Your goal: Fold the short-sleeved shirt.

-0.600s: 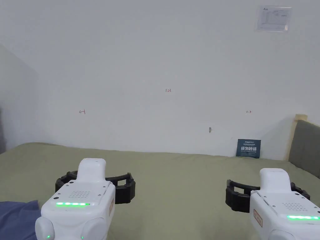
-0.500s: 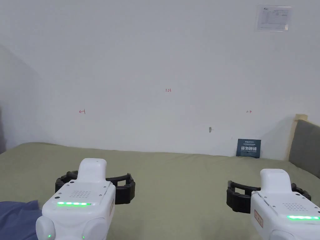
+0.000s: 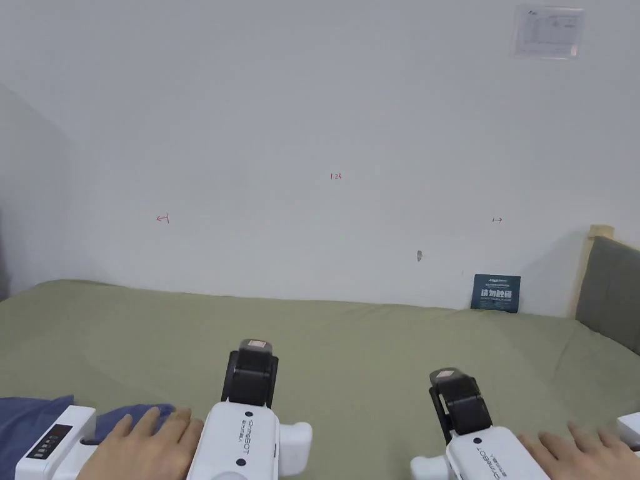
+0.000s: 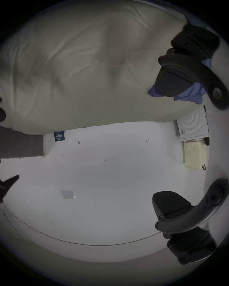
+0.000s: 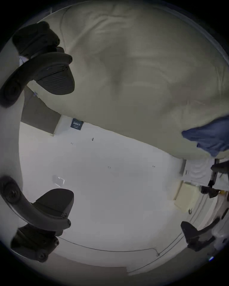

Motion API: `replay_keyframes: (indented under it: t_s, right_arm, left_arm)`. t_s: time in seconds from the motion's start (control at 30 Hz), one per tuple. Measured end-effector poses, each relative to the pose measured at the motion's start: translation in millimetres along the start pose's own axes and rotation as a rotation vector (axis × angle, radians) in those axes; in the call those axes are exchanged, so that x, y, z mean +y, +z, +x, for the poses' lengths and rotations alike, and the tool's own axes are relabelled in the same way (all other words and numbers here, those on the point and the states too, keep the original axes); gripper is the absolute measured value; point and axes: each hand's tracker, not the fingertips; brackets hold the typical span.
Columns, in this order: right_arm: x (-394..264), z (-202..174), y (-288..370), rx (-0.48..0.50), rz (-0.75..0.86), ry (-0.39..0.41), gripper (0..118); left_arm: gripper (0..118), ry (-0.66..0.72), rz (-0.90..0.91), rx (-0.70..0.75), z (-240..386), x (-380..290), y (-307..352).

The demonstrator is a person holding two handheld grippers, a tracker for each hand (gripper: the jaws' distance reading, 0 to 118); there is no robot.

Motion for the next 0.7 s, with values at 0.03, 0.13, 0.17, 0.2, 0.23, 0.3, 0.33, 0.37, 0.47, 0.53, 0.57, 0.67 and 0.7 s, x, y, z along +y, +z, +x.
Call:
replay_keyframes:
  t_s: [0.03,0.13,0.17,0.2,0.23,0.3,0.33,0.37,0.47,0.53,0.57,0.67,0.7]
  right_arm:
    - [-2,4,1,0.002,0.005,-0.030,118]
    - [-9,23,2,-0.011,-0.004,-0.226,118]
    - [-13,31,3,-0.018,-0.001,-0.302,118]
    - [-18,43,4,-0.034,-0.007,-0.436,118]
    - [-24,57,6,-0.038,-0.009,-0.613,118]
    - [-41,83,13,-0.021,0.014,-1.026,118]
    - [-51,91,16,-0.032,0.034,-1.218,118]
    - [-60,96,19,-0.038,0.048,-1.374,118]
    - [-82,93,20,-0.119,0.045,-1.764,118]
    - [-84,75,19,-0.200,-0.023,-1.931,118]
    - [-83,67,19,-0.218,-0.062,-1.987,118]
    - [-73,47,15,-0.165,-0.113,-1.989,118]
    - [-70,45,14,-0.156,-0.128,-1.954,118]
  left_arm:
    - [118,0.002,-0.003,0.018,2,1,1]
    - [118,0.125,0.035,0.022,-6,-8,3]
    - [118,0.229,0.041,0.018,-15,-11,5]
    - [118,0.401,0.055,-0.021,-30,-18,3]
    - [118,0.586,0.058,-0.046,-45,-24,3]
    - [118,0.912,0.084,-0.007,-64,-38,6]
    - [118,1.094,0.101,-0.033,-76,-46,6]
    - [118,1.234,0.098,-0.045,-84,-53,6]
    - [118,1.657,0.082,-0.040,-98,-76,9]
    - [118,1.877,0.005,-0.008,-96,-88,8]
    - [118,1.901,-0.058,-0.017,-93,-90,6]
    - [118,1.882,-0.122,-0.019,-76,-85,1]
    - [118,1.869,-0.131,-0.015,-73,-84,0]
